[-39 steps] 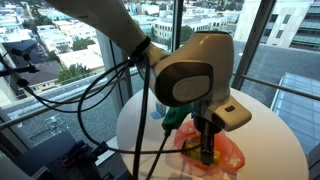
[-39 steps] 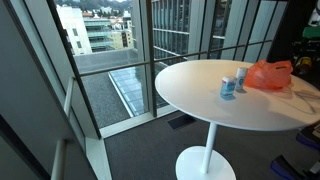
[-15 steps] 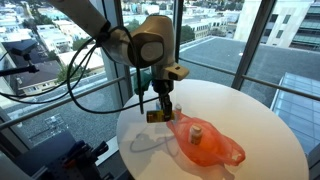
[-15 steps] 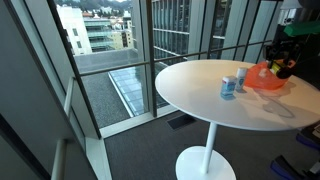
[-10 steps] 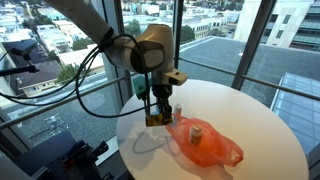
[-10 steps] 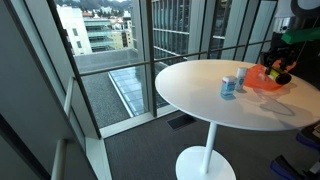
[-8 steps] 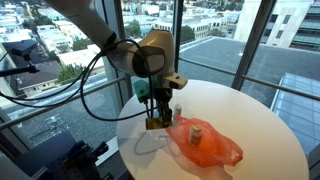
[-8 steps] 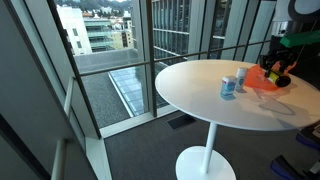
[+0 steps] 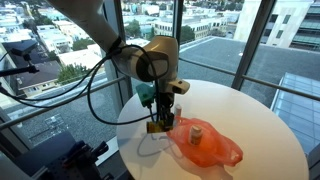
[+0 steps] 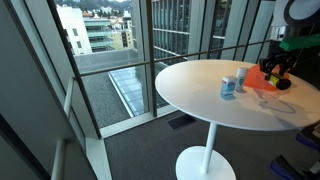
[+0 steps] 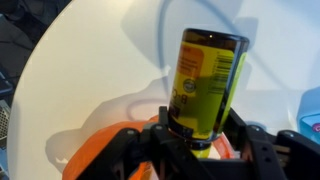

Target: Remove the brown bottle from the plastic and put it on the table

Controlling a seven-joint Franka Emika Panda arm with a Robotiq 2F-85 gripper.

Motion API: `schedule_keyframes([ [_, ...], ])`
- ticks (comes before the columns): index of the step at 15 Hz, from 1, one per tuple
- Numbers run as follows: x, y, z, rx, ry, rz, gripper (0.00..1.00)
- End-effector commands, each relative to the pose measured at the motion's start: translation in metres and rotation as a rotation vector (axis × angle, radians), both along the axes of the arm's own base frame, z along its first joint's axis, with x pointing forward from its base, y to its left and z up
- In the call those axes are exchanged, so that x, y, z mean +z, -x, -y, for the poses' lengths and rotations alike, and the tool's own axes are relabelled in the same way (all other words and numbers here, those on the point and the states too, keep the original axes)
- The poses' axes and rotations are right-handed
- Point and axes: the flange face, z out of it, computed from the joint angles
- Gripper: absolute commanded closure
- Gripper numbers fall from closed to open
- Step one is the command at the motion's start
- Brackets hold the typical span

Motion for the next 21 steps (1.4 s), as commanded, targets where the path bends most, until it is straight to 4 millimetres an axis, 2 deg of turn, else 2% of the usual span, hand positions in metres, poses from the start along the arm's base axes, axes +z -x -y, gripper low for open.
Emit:
schedule_keyframes([
  [1,0.001,0.000,0.000,0.000,0.000,-0.001,0.44],
  [2,0.001,0.000,0.000,0.000,0.000,-0.001,0.69],
  [5,0.000,-0.001,-0.014,0.036,0.004,-0.003,0.69],
  [12,-0.009,-0.008,-0.067,0.163,0.004,-0.017,0.69],
  [17,-0.026,-0.010,-0.085,0.233,0.007,-0.036,0.69],
  [21,-0.049,-0.012,-0.090,0.269,0.007,-0.051,0.69],
])
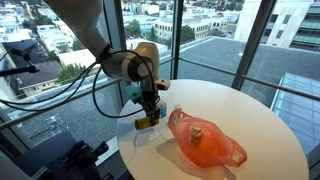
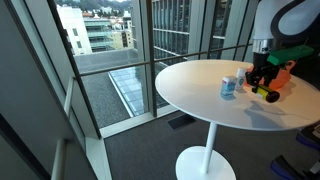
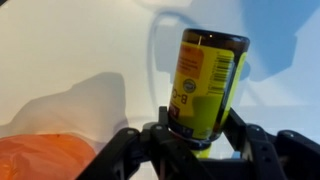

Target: Remove the brown bottle from the plastic and put it on the table

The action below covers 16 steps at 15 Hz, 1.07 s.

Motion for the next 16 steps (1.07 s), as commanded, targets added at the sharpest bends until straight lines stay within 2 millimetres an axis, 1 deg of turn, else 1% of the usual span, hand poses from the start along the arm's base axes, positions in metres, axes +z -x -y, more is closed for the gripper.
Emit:
schedule_keyframes([
  [1,-0.016,-0.004,-0.001,0.054,0.003,-0.005,0.69],
  [4,-0.029,-0.007,0.001,0.067,0.000,-0.001,0.69],
  [7,-0.035,-0.009,0.003,0.070,0.000,0.008,0.69],
  [8,-0.036,-0.009,0.003,0.069,0.001,0.010,0.67],
  [9,-0.035,-0.008,0.003,0.070,0.000,0.013,0.19],
  [10,-0.034,-0.008,0.003,0.071,0.001,0.016,0.19],
  [12,-0.028,-0.008,0.001,0.073,-0.007,0.025,0.04],
  [13,-0.025,-0.007,0.000,0.077,-0.010,0.030,0.01],
  [16,-0.011,-0.004,-0.002,0.102,-0.026,0.032,0.00],
])
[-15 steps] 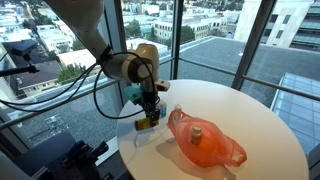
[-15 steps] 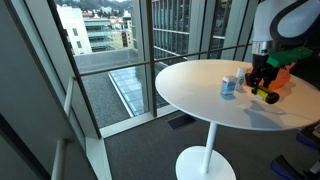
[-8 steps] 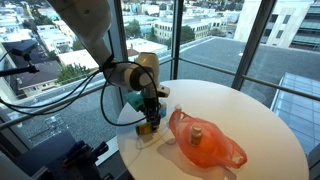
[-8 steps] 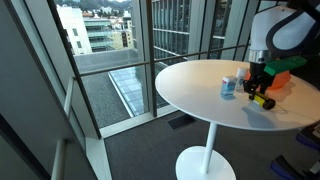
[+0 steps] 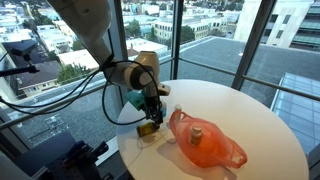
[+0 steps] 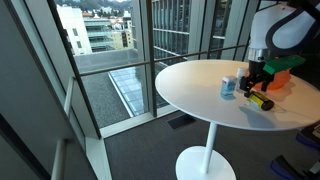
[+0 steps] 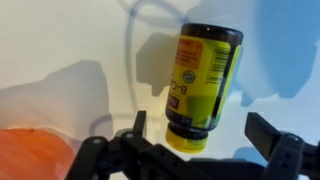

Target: Remove the brown bottle from the plastic and put it on the table

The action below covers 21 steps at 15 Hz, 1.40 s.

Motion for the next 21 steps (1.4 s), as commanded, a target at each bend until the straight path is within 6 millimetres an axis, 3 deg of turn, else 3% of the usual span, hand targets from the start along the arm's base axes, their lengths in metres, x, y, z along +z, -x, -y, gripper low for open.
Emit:
schedule_keyframes([
  [1,0.025,0.002,-0.002,0.052,-0.017,0.015,0.00],
  [7,0.061,0.010,0.004,0.096,-0.081,-0.025,0.00],
  [12,0.104,0.023,0.020,0.090,-0.095,-0.063,0.00],
  [21,0.210,0.045,0.050,0.056,-0.105,0.058,0.00],
])
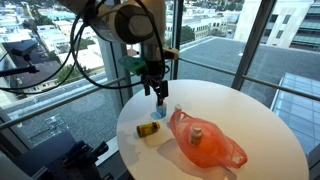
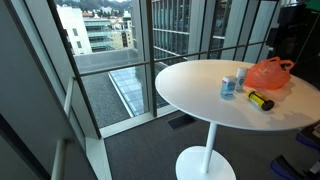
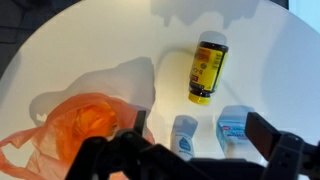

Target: Remove the brown bottle from the plastic and put it on the table

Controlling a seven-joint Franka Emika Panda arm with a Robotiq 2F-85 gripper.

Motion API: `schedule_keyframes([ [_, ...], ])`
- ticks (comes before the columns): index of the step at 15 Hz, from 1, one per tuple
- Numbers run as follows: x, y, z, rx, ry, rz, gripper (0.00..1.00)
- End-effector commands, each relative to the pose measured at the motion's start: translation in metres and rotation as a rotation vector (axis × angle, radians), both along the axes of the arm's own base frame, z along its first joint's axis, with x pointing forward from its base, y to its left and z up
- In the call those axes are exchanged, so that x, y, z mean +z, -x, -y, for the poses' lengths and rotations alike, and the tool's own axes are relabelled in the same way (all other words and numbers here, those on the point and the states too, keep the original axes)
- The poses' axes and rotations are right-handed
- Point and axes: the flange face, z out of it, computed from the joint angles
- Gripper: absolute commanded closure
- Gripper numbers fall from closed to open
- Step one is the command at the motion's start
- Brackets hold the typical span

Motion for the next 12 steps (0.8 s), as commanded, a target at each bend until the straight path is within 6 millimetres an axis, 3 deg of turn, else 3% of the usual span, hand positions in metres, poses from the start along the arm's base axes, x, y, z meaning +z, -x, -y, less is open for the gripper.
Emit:
schedule_keyframes([
  [1,0.039,0.019,0.007,0.025,-0.031,0.039,0.00],
  [3,0.051,0.023,0.010,0.025,-0.037,0.052,0.00],
  [5,0.047,0.014,0.008,0.015,-0.016,0.049,0.00],
  [12,0.047,0.019,0.009,0.015,-0.019,0.046,0.00],
])
